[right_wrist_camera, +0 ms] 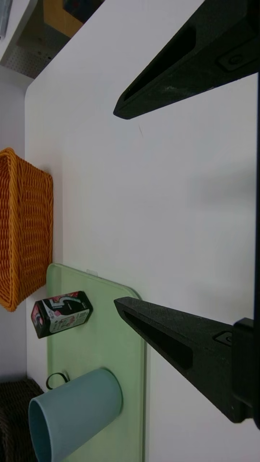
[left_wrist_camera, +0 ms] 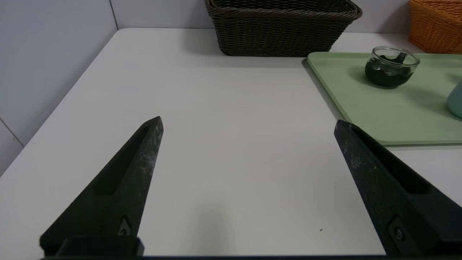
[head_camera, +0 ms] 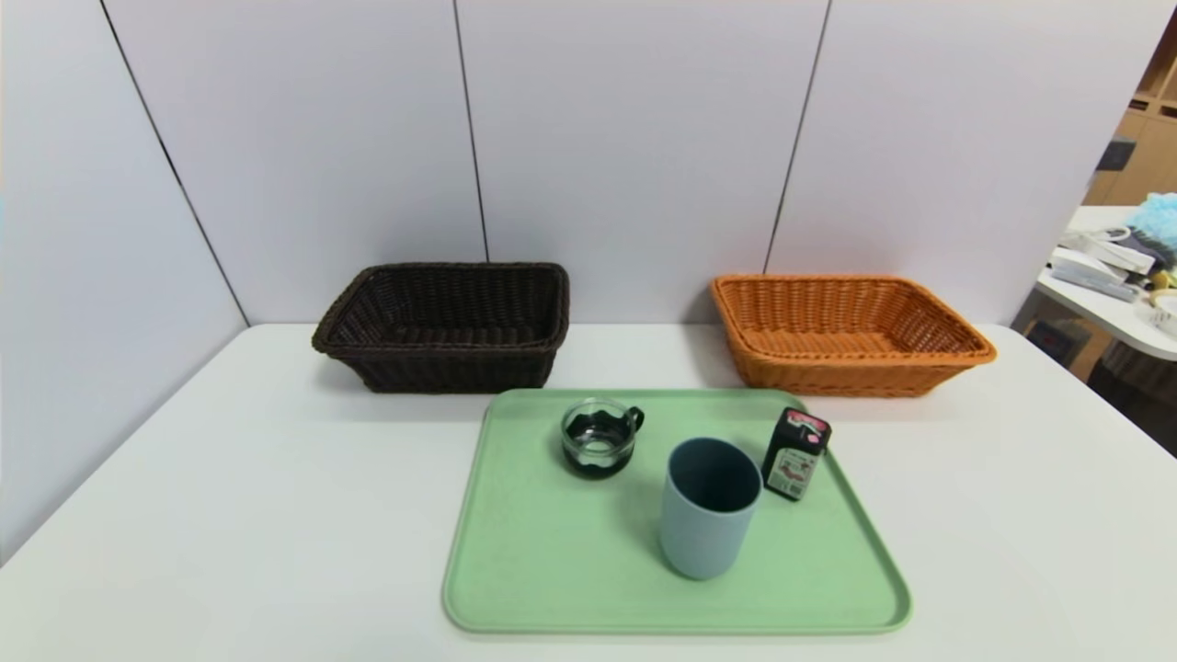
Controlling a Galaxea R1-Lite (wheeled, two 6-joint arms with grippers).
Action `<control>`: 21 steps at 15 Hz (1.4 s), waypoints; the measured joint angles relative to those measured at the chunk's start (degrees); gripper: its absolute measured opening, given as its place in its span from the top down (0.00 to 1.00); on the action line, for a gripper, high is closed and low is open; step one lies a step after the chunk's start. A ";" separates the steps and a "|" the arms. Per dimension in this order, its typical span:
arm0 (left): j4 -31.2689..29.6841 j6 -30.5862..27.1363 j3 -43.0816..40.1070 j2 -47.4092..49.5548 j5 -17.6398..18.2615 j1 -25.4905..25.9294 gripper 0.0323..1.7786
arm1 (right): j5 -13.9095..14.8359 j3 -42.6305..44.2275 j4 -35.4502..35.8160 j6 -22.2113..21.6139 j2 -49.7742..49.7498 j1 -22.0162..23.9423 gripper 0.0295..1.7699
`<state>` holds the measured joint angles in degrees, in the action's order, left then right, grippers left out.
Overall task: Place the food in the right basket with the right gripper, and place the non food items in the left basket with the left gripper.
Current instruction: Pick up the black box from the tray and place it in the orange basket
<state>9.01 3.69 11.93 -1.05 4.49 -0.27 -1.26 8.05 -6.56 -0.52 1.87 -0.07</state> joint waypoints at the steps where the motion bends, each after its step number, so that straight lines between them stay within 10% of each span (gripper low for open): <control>1: 0.90 0.07 1.82 -1.43 0.46 0.00 0.05 | -0.12 1.46 0.04 -0.10 1.27 0.00 0.04; 12: -23.50 0.62 13.60 -35.22 0.88 -0.06 0.05 | -2.66 17.01 11.87 -0.11 27.26 0.00 0.04; 21: -56.09 0.29 1.99 -60.58 -0.28 -10.12 0.05 | -4.23 12.79 18.60 -0.41 38.53 -5.19 0.04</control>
<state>-47.08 3.99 13.92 -61.62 4.21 -10.39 -5.49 20.83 12.04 -0.94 40.40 -5.27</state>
